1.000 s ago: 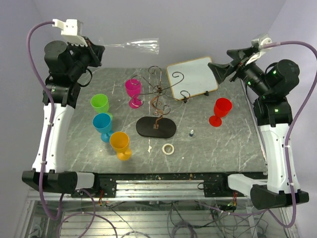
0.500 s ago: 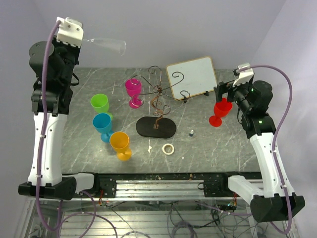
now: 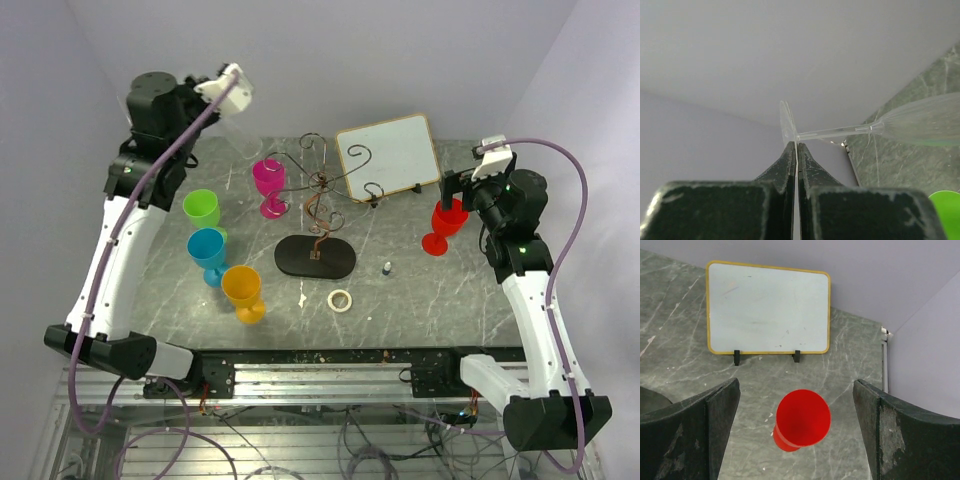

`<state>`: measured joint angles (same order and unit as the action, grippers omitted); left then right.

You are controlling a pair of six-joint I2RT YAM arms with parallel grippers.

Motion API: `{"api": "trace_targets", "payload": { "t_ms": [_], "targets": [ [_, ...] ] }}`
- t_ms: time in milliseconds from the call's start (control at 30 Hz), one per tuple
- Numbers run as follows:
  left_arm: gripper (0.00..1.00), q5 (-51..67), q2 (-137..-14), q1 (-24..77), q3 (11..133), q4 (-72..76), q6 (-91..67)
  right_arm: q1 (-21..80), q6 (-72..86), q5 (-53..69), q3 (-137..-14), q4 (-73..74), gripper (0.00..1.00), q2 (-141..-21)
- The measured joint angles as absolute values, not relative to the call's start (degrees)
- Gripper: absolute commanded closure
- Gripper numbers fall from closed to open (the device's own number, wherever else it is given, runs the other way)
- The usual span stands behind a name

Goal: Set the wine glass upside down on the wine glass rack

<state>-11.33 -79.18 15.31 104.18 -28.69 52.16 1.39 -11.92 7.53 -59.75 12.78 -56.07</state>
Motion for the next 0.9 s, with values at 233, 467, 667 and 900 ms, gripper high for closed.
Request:
{"api": "trace_targets", "payload": {
  "t_ms": [233, 467, 667, 900],
  "targets": [
    [0.93, -12.8, -81.7, 23.2, 101.6, -29.4, 62.3, 0.3, -12.1, 10.0, -58.6, 12.3, 0.06, -56.1],
    [0.93, -12.9, -84.1, 27.6, 101.0, -30.2, 65.6, -0.3, -12.3, 11.3, -58.0, 12.2, 0.06, -56.4],
    [0.93, -12.6, -85.1, 29.9, 101.1, -30.3, 67.2, -0.6, -12.6, 12.1, -57.3, 11.4, 0.06, -56.4],
    [0.93, -11.6, -88.5, 33.2, 103.1, -30.3, 68.5, -1.0, -12.7, 13.0, -56.1, 11.4, 0.06, -56.4]
  ]
}}
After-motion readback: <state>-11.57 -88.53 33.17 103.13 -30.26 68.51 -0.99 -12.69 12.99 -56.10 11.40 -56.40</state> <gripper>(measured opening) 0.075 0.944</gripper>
